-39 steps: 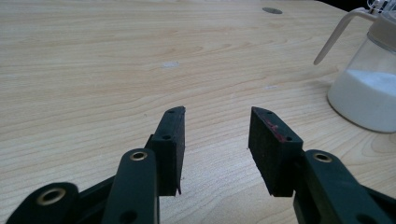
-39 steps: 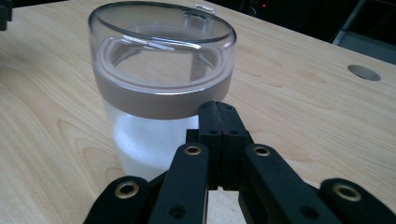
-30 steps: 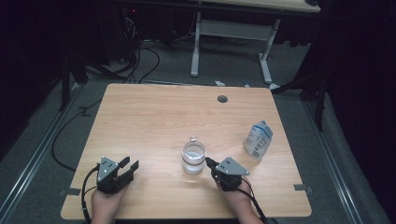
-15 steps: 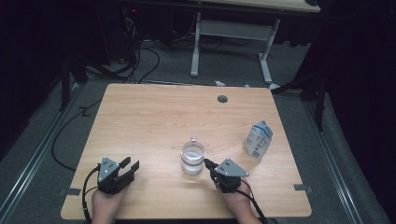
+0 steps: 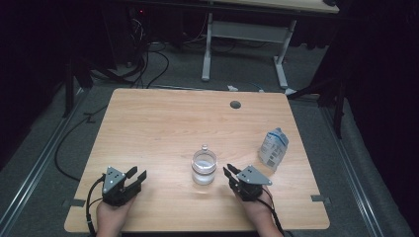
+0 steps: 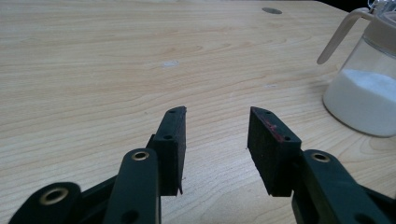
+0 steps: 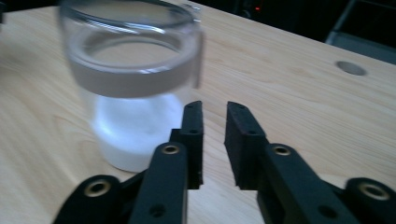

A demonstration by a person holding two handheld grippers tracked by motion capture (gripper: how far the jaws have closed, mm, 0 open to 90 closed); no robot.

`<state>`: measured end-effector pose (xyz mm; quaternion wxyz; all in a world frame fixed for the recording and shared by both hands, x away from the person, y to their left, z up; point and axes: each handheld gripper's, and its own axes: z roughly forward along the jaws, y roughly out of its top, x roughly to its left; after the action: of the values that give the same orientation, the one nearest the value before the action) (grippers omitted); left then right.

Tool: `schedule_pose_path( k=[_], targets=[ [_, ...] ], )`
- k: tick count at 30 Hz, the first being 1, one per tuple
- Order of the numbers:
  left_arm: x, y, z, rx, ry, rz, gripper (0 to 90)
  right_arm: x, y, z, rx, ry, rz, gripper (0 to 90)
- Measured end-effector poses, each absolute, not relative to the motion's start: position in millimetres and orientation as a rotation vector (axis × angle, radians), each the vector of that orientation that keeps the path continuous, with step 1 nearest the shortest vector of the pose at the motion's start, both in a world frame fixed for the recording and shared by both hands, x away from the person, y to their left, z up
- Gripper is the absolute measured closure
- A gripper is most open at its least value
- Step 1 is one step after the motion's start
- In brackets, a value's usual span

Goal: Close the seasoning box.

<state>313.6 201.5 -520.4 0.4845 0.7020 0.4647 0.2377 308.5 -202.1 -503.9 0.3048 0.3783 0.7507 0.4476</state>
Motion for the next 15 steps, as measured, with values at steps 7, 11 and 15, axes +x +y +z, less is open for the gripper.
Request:
schedule_pose_path(
  k=[7,11,15],
  targets=[
    [314,208,-521,1.706,1.153,0.618,56.0,306,-256,-508,1.115,1.914,1.153,67.7],
    [314,213,-520,1.69,1.168,0.614,55.7,300,-279,-506,1.153,1.884,1.135,66.3],
    [315,217,-520,1.681,1.183,0.622,55.6,294,-294,-504,1.168,1.859,1.129,65.4]
  ],
)
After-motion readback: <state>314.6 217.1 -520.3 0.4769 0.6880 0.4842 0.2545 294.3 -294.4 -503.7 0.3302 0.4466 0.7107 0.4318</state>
